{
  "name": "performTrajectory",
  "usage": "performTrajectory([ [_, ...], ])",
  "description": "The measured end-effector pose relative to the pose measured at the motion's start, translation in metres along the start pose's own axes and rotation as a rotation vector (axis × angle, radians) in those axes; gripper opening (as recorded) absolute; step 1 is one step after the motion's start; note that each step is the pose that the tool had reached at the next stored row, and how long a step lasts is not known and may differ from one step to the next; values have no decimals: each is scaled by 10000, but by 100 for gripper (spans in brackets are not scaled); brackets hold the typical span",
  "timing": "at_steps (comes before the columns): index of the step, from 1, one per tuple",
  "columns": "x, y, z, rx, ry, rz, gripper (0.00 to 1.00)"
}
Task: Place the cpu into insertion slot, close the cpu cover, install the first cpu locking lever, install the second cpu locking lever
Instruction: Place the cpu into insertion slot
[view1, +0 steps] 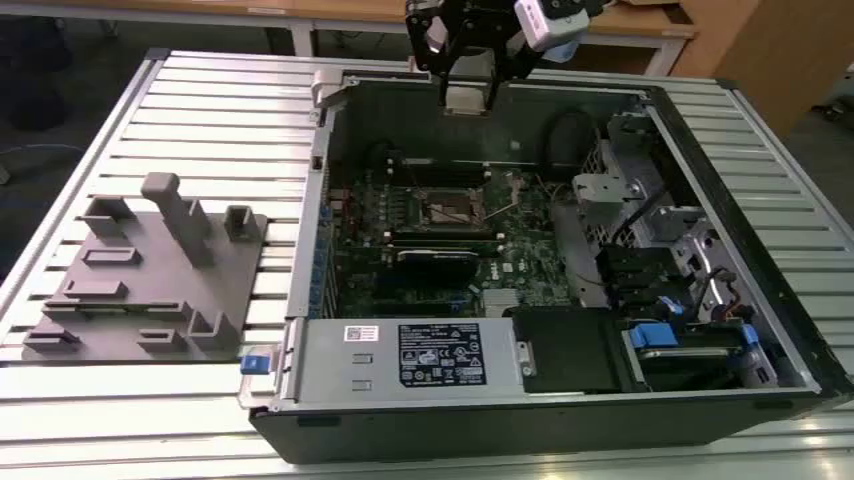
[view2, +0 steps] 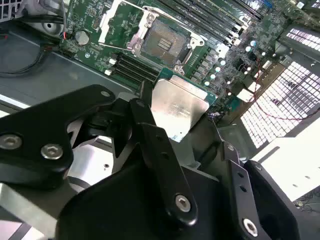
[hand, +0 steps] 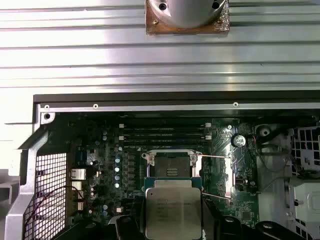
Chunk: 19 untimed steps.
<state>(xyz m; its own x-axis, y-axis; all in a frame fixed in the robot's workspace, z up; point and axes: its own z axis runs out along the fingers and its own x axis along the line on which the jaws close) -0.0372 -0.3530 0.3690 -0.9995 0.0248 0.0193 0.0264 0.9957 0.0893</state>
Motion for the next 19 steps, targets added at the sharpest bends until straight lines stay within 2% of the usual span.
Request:
performTrajectory([
  [11, 0, 0, 1, -5, 0, 1, 54],
  [19, -1, -6, 74, -5, 0, 0, 54],
])
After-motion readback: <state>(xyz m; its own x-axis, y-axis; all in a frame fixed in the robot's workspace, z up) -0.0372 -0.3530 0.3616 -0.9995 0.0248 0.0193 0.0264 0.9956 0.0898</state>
